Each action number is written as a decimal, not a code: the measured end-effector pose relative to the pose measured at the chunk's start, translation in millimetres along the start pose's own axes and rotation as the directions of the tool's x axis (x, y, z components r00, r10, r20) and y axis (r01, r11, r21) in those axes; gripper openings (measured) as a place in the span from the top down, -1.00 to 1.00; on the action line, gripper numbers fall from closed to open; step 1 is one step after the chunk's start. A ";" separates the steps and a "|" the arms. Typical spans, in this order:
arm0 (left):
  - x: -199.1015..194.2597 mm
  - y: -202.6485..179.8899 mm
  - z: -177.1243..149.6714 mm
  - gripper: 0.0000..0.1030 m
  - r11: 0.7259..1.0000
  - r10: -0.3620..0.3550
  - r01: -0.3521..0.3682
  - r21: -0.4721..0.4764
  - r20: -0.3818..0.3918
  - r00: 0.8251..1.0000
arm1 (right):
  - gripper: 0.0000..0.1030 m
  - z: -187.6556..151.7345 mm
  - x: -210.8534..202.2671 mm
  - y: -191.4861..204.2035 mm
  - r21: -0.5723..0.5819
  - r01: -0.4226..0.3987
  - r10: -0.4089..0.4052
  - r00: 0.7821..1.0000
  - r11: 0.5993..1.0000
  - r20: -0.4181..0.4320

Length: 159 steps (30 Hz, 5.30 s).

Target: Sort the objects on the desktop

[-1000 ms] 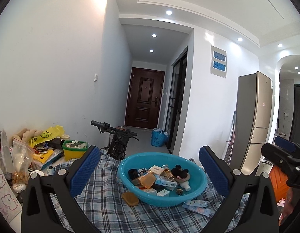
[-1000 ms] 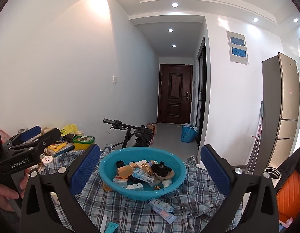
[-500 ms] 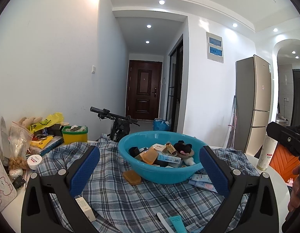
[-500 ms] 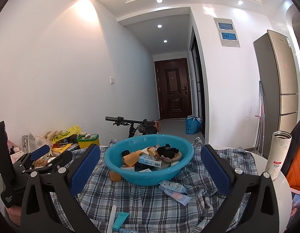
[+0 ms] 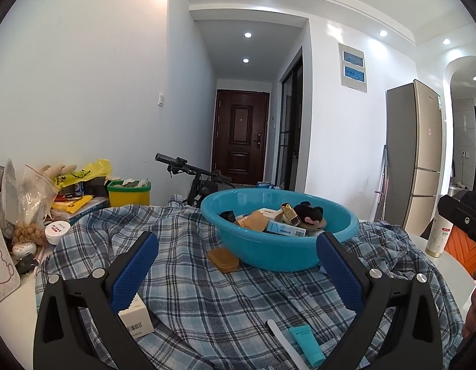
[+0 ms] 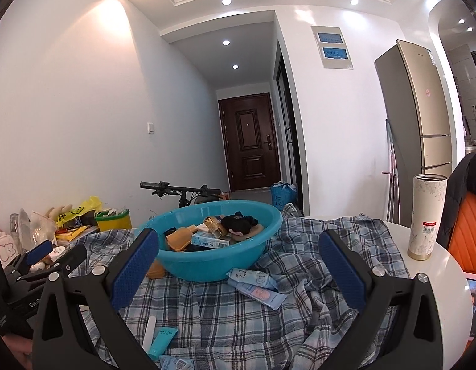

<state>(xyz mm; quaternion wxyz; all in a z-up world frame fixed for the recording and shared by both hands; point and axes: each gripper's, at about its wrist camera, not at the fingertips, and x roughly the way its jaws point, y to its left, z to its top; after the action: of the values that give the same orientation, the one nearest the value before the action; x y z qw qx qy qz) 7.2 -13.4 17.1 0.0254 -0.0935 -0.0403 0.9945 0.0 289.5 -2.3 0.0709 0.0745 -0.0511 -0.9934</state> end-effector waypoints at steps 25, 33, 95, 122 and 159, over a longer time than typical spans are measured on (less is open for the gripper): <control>19.1 2.1 -20.4 -1.00 1.000 -0.019 0.019 -0.005 -0.060 0.998 | -1.00 -37.5 25.7 7.3 0.014 -0.037 0.038 0.997 0.999 -0.064; 28.0 -11.4 -23.1 -1.00 0.998 -0.034 0.040 0.056 -0.111 0.993 | -1.00 -37.1 32.4 3.0 -0.010 -0.011 0.010 0.997 1.000 -0.073; 31.0 -10.1 -23.5 -1.00 0.999 0.002 0.005 0.049 -0.131 0.991 | -1.00 -41.0 49.4 2.1 -0.080 -0.009 -0.003 0.987 0.997 -0.158; 31.9 -10.5 -25.6 -1.00 0.999 0.005 0.001 0.047 -0.130 0.992 | -1.00 -41.9 50.0 1.6 -0.076 -0.013 0.001 0.987 0.997 -0.163; 32.1 -10.6 -25.3 -1.00 0.999 0.005 0.001 0.048 -0.130 0.991 | -1.00 -42.1 50.9 1.1 -0.068 -0.019 0.007 0.985 0.998 -0.170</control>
<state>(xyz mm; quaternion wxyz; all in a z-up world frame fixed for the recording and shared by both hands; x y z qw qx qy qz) -19.1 0.9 -12.7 0.0291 -0.1576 -0.0144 0.9870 -43.1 277.0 -50.7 0.0841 0.1558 -0.0109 -0.9842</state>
